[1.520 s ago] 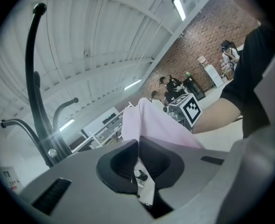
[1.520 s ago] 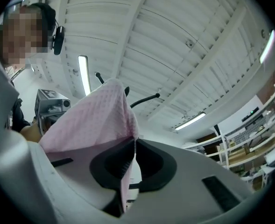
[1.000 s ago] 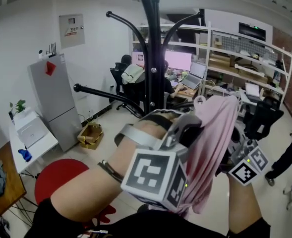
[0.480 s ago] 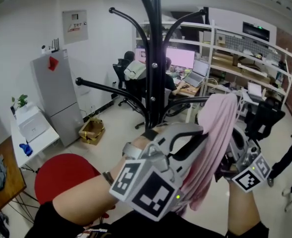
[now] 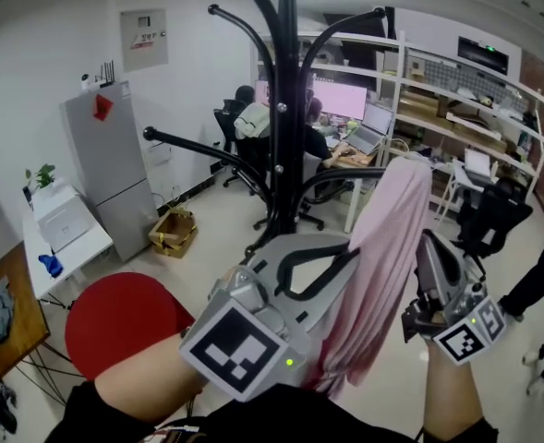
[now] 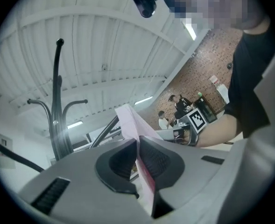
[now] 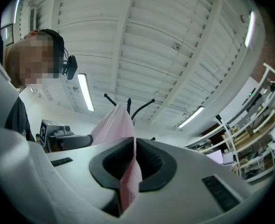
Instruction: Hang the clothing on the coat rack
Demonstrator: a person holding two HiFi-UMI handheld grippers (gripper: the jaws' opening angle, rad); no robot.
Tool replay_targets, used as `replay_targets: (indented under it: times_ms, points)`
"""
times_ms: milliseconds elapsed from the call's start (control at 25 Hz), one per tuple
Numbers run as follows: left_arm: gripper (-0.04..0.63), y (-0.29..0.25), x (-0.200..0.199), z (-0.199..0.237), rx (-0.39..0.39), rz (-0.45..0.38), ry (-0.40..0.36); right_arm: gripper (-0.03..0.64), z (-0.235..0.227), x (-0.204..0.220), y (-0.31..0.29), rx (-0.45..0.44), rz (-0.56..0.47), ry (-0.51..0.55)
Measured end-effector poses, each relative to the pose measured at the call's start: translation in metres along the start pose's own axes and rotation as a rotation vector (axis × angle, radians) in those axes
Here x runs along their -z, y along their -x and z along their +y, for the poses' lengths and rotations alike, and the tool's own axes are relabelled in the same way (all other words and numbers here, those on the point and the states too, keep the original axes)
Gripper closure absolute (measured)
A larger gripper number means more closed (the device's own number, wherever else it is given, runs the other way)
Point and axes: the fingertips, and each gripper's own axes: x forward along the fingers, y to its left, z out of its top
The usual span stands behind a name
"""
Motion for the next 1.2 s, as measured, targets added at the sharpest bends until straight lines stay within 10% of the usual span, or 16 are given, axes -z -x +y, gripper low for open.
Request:
replay_targets:
  times_ms: [200,680,1200]
  points:
    - [0.588,0.013,0.007,-0.004,-0.042,-0.046,0.133,0.594,-0.009,0.013,0.028,0.049,0.058,0.001]
    - [0.588,0.051,0.053,-0.014,-0.135,0.023,0.173,0.594,0.014,0.039,0.061,0.012,0.163,0.051]
    - [0.588,0.179,0.181,-0.035,-0.095,0.156,0.411,0.594,0.155,0.143,0.092,-0.130,0.341,-0.004]
